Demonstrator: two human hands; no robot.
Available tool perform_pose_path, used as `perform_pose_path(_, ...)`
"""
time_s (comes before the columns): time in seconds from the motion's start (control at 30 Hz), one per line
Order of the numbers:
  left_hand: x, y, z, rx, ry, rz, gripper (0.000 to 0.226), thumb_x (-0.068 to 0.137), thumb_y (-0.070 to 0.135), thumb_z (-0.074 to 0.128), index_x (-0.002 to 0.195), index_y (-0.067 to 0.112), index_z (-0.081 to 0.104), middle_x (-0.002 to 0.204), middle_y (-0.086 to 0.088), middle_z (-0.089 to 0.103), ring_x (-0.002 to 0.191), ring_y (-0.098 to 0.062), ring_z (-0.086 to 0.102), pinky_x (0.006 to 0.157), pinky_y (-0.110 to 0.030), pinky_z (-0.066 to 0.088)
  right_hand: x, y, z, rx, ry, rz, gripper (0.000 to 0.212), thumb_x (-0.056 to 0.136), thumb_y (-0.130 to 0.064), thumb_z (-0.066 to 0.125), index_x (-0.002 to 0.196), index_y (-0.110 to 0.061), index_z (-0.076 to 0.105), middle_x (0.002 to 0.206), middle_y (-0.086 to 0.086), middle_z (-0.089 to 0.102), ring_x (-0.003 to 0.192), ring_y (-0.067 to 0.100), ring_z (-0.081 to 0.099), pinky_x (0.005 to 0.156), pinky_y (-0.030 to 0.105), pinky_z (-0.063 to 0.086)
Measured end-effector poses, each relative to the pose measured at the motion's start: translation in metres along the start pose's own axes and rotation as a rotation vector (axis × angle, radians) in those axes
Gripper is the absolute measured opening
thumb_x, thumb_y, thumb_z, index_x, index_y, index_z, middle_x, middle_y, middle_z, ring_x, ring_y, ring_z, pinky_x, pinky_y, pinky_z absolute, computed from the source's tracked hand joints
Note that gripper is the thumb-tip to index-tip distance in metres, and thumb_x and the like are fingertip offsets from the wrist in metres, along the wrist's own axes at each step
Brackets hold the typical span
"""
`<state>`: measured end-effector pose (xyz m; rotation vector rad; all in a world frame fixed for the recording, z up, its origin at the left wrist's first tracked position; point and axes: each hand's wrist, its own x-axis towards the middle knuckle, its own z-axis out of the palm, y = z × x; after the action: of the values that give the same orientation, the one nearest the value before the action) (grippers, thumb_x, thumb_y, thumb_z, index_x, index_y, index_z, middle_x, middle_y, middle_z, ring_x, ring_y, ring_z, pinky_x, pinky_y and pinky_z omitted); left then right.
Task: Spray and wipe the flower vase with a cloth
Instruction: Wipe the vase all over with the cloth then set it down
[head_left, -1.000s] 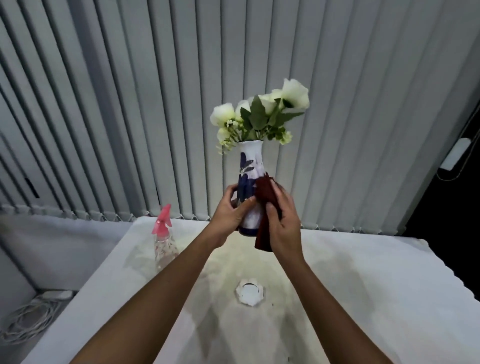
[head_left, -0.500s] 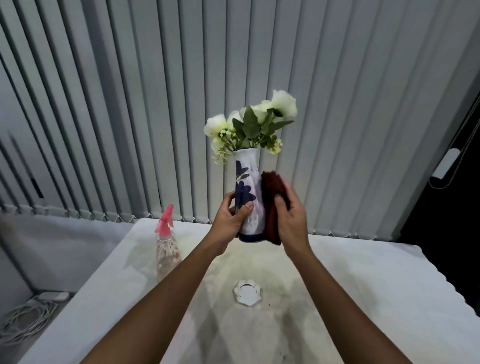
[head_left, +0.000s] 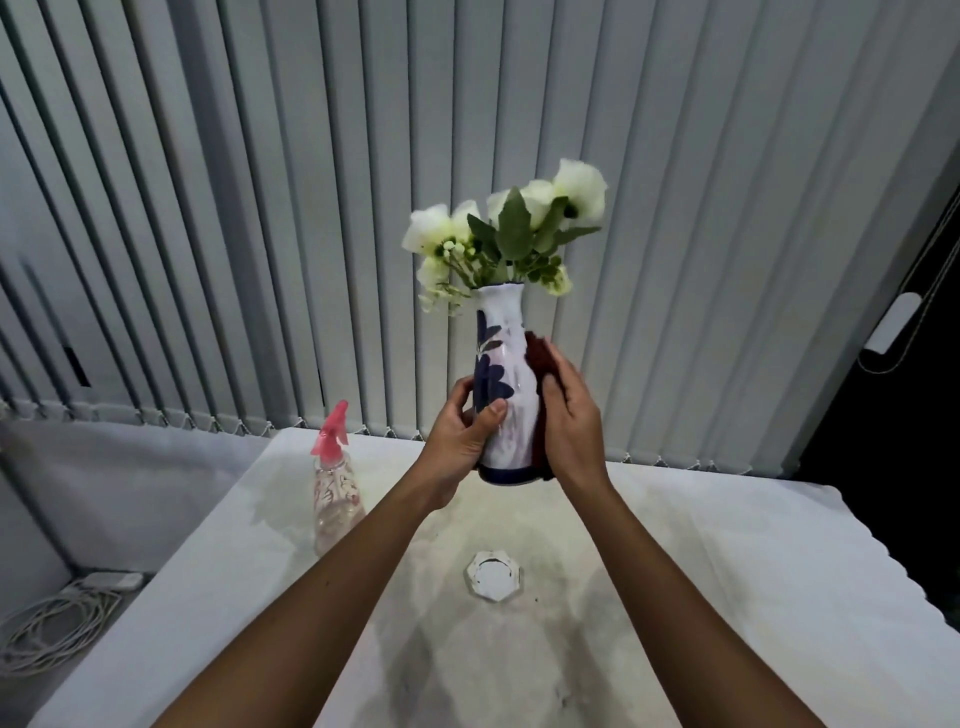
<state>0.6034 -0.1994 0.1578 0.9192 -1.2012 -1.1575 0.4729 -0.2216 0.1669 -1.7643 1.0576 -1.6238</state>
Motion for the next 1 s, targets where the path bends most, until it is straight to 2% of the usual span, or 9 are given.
perform_pose_path(0.07, 0.002, 0.006, -0.003, 0.012, 0.019, 0.013, 0.024, 0.088, 0.031, 0.06, 0.11, 0.037, 0.051, 0.092, 0.009, 0.073, 0.085, -0.009, 0.069, 0.081, -0.037, 0.056, -0.017, 0.007, 0.001, 0.017, -0.014, 0.032, 0.039, 0.101, -0.024, 0.038, 0.137, -0.035, 0.046, 0.131, -0.008, 0.05, 0.121, 0.007, 0.051, 0.1, 0.022, 0.041)
perform_pose_path(0.23, -0.002, 0.007, -0.004, 0.085, -0.04, 0.017, 0.035, 0.084, 0.033, 0.065, 0.116, 0.033, 0.05, 0.103, 0.002, 0.071, 0.093, -0.014, 0.069, 0.083, -0.031, 0.056, -0.015, -0.008, 0.011, -0.177, 0.115, -0.204, 0.04, 0.097, -0.031, 0.043, 0.137, -0.033, 0.041, 0.133, 0.004, 0.043, 0.118, 0.013, 0.039, 0.103, 0.006, 0.023)
perform_pose_path(0.3, -0.007, 0.003, 0.0, 0.074, -0.059, 0.008, 0.035, 0.081, 0.035, 0.065, 0.112, 0.036, 0.051, 0.105, 0.004, 0.071, 0.095, -0.014, 0.069, 0.086, -0.033, 0.055, 0.006, -0.018, 0.011, -0.185, 0.149, -0.208, 0.04, 0.097, -0.025, 0.048, 0.137, -0.03, 0.045, 0.132, 0.005, 0.046, 0.117, 0.013, 0.041, 0.103, 0.009, 0.027)
perform_pose_path(0.4, -0.01, 0.004, 0.003, 0.037, -0.054, 0.02, 0.032, 0.081, 0.033, 0.065, 0.11, 0.036, 0.051, 0.104, 0.004, 0.07, 0.091, -0.011, 0.067, 0.081, -0.03, 0.054, 0.018, -0.02, 0.004, -0.037, 0.115, -0.029, 0.037, 0.1, -0.026, 0.045, 0.137, -0.028, 0.048, 0.124, -0.003, 0.052, 0.113, 0.008, 0.05, 0.102, 0.022, 0.041)
perform_pose_path(0.47, -0.009, 0.006, 0.001, 0.023, -0.038, 0.022, 0.038, 0.074, 0.039, 0.067, 0.11, 0.037, 0.052, 0.104, 0.003, 0.07, 0.092, -0.013, 0.067, 0.08, -0.03, 0.054, 0.006, -0.013, 0.004, -0.036, 0.094, 0.02, 0.037, 0.1, -0.027, 0.044, 0.136, -0.028, 0.049, 0.124, -0.003, 0.054, 0.111, 0.006, 0.052, 0.101, 0.021, 0.042)
perform_pose_path(0.6, -0.008, 0.003, -0.002, 0.04, -0.048, -0.005, 0.048, 0.073, 0.049, 0.075, 0.113, 0.037, 0.052, 0.109, -0.002, 0.071, 0.097, -0.017, 0.069, 0.083, -0.033, 0.056, -0.008, -0.013, 0.01, -0.187, 0.123, -0.223, 0.041, 0.095, -0.026, 0.048, 0.135, -0.034, 0.043, 0.132, 0.008, 0.049, 0.118, 0.02, 0.045, 0.102, 0.025, 0.035)
perform_pose_path(0.8, -0.01, -0.001, 0.001, 0.015, -0.037, -0.011, 0.021, 0.092, 0.021, 0.057, 0.111, 0.03, 0.053, 0.086, 0.013, 0.072, 0.075, 0.0, 0.068, 0.064, -0.018, 0.054, 0.021, -0.023, 0.004, 0.007, 0.078, -0.017, 0.036, 0.1, -0.025, 0.045, 0.135, -0.03, 0.051, 0.129, -0.002, 0.057, 0.115, 0.013, 0.056, 0.098, 0.024, 0.046)
perform_pose_path(0.9, -0.009, 0.004, -0.002, 0.0, 0.009, -0.014, 0.022, 0.093, 0.024, 0.057, 0.114, 0.028, 0.052, 0.077, 0.018, 0.074, 0.072, 0.001, 0.069, 0.06, -0.019, 0.054, -0.007, -0.001, 0.002, 0.076, 0.017, 0.163, 0.033, 0.101, -0.026, 0.041, 0.13, -0.032, 0.056, 0.128, -0.003, 0.063, 0.112, 0.012, 0.061, 0.094, 0.03, 0.051)
perform_pose_path(1.0, -0.004, 0.01, -0.005, -0.012, 0.053, -0.024, 0.017, 0.09, 0.033, 0.058, 0.106, 0.037, 0.054, 0.082, 0.016, 0.074, 0.08, -0.006, 0.07, 0.069, -0.028, 0.057, -0.045, 0.011, 0.008, 0.009, 0.097, 0.043, 0.035, 0.098, -0.031, 0.041, 0.128, -0.047, 0.05, 0.125, -0.013, 0.057, 0.115, 0.003, 0.055, 0.103, 0.032, 0.044)
